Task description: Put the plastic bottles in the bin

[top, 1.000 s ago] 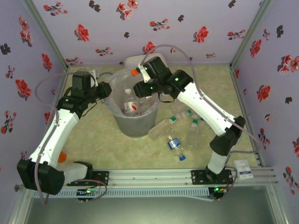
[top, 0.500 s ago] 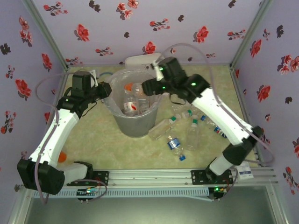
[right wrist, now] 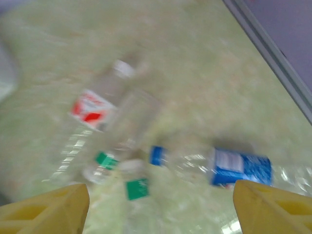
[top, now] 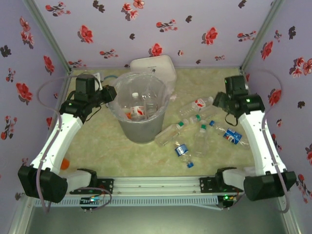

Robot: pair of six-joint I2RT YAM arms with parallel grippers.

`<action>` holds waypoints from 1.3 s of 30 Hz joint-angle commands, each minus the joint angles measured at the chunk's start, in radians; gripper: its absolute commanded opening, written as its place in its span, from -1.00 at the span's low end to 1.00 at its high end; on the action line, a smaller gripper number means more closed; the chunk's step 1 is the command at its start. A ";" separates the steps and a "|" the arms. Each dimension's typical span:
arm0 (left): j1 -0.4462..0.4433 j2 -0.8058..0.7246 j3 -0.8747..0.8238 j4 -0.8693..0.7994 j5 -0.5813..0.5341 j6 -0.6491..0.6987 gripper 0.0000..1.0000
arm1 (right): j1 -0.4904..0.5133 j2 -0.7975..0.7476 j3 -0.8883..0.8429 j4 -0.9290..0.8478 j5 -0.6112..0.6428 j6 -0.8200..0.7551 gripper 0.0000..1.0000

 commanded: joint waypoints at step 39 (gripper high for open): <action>-0.012 0.001 -0.019 -0.026 -0.022 0.036 -0.74 | -0.539 -0.048 -0.614 0.611 -0.180 0.468 -0.01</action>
